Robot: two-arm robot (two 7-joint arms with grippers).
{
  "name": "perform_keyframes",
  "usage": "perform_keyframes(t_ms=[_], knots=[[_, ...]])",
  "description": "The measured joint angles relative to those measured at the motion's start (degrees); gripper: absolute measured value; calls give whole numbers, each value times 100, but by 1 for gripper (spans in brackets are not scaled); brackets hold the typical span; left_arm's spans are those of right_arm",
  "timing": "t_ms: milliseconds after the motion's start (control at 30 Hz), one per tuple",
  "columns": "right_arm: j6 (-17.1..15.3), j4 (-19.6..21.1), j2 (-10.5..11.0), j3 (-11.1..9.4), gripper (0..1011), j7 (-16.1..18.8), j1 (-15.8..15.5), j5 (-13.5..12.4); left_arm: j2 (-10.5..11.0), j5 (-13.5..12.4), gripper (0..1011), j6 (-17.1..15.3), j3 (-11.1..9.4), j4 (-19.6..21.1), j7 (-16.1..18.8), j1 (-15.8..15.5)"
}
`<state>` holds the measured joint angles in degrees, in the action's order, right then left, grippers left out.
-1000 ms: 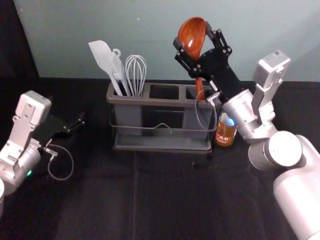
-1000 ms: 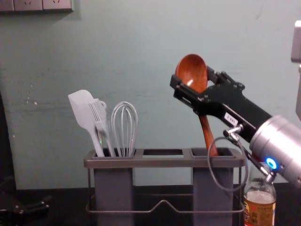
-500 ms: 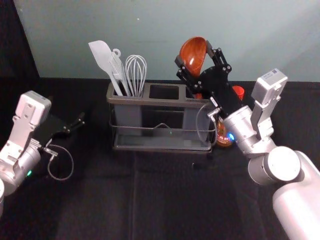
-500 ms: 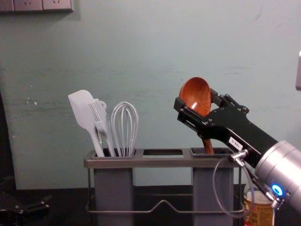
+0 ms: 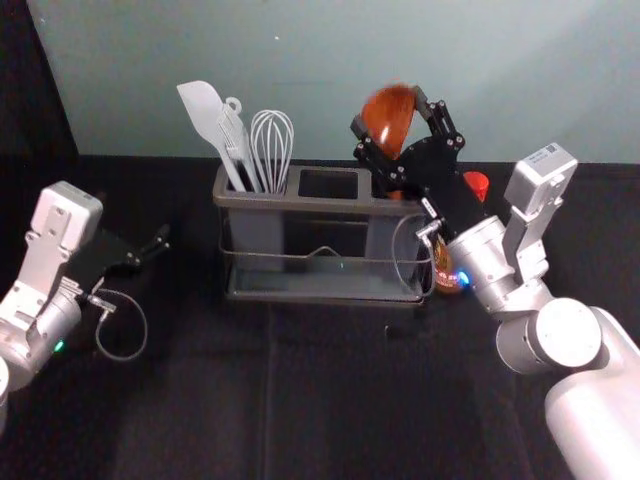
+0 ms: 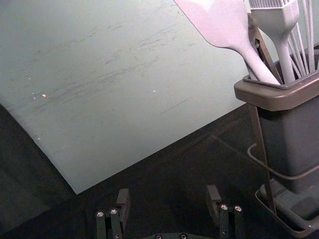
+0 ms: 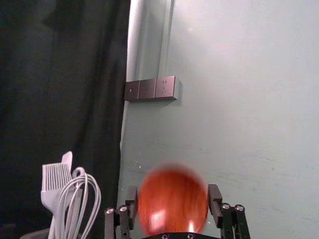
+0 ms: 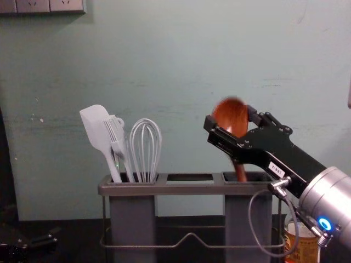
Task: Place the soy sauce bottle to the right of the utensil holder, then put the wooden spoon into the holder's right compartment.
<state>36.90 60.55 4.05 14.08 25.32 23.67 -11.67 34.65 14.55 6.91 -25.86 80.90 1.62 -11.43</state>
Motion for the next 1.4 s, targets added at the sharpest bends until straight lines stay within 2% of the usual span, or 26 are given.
perform_keyframes(t_ms=[133, 200, 600, 800, 1033, 1067, 1300, 1400], knots=[[-2, 72, -11, -27, 980, -12, -16, -9, 0, 0, 1005, 0, 0, 0, 0, 0], [-5, 108, -14, -39, 1003, -29, -23, -21, 0, 0, 1005, 0, 0, 0, 0, 0], [-191, 745, 15, -122, 1002, -97, -181, -89, 0, 0, 1005, 0, 0, 0, 0, 0], [-494, 1270, 120, -119, 1002, -217, -425, -30, 0, 0, 1005, 0, 0, 0, 0, 0], [-1245, 2233, 392, -105, 1002, -408, -1015, 36, 0, 0, 1005, 0, 0, 0, 0, 0], [-1245, 2233, 392, -105, 1002, -408, -1015, 36, 0, 0, 1005, 0, 0, 0, 0, 0], [-1809, 3160, 811, -38, 1002, -408, -1714, -45, 0, 0, 1005, 0, 0, 0, 0, 0], [-1901, 3433, 948, -25, 1003, -399, -1967, -102, 0, 0, 1005, 0, 0, 0, 0, 0]])
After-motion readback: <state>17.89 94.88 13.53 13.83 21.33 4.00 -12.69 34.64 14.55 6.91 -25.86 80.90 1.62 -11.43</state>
